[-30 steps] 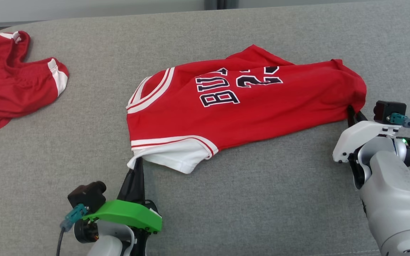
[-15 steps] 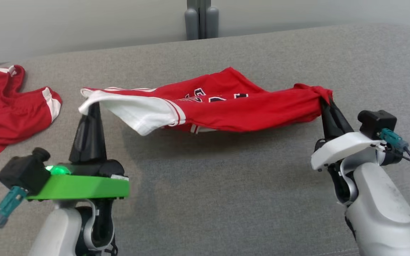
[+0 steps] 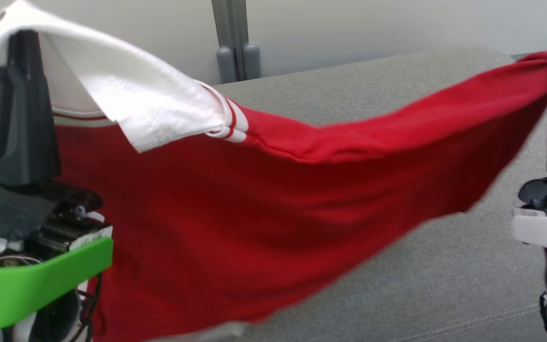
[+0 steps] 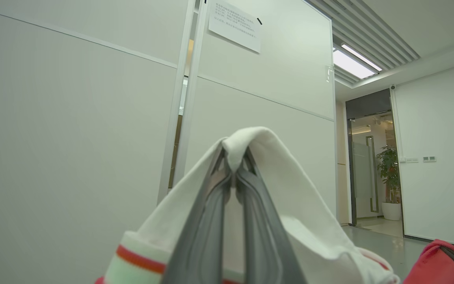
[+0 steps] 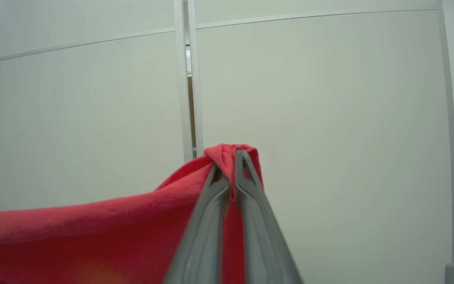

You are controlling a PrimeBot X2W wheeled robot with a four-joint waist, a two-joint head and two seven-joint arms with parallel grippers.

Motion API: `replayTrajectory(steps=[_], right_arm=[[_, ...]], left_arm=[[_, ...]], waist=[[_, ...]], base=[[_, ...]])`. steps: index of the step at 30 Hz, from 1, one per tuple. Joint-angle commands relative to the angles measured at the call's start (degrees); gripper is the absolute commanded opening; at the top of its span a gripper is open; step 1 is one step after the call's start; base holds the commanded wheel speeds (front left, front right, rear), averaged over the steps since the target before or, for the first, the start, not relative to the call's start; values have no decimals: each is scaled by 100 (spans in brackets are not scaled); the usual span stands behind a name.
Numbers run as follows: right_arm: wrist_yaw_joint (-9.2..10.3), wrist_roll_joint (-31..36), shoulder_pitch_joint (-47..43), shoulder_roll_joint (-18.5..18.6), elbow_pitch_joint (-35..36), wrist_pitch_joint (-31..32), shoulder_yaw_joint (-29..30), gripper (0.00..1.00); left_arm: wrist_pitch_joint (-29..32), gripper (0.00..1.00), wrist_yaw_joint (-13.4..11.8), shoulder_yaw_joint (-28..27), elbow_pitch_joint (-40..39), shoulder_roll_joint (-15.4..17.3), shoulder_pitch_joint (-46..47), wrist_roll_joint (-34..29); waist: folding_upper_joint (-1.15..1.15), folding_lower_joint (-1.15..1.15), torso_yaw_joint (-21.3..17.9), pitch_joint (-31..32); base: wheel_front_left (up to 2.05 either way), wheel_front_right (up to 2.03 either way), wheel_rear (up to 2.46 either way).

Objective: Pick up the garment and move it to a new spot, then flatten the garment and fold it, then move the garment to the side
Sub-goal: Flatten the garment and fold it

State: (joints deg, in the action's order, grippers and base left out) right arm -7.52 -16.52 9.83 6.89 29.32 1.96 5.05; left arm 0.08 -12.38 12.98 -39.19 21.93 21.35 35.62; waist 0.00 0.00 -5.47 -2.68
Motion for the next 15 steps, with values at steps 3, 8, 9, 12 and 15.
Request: replayTrajectory(steps=[3, 8, 9, 12, 15], right_arm=[[6, 88, -99, -73, 462, 250, 130, 0], [6, -86, 290, -202, 243, 495, 183, 0], [6, -162, 461, -223, 84, 544, 148, 0], [6, -263, 1214, -204, -500, 595, 117, 0], [5, -118, 2588, -103, -1476, 522, 81, 0]], left_arm=[[322, 0, -35, -42, 8, 161, 377, 26], [630, 0, 81, 76, 558, 211, 880, 141], [673, 0, 124, 95, 735, 207, 1038, 158], [788, 0, 287, 150, 1316, 200, 1682, 183], [1022, 0, 483, 258, 2317, 145, 2787, 137]], waist=[[0, 0, -37, -235], [0, 0, -48, -729], [0, 0, -52, -896], [0, 0, -51, -1351], [0, 0, -27, -1871]], base=[[0, 0, 0], [0, 0, 0], [0, 0, 0], [0, 0, 0], [0, 0, 0]])
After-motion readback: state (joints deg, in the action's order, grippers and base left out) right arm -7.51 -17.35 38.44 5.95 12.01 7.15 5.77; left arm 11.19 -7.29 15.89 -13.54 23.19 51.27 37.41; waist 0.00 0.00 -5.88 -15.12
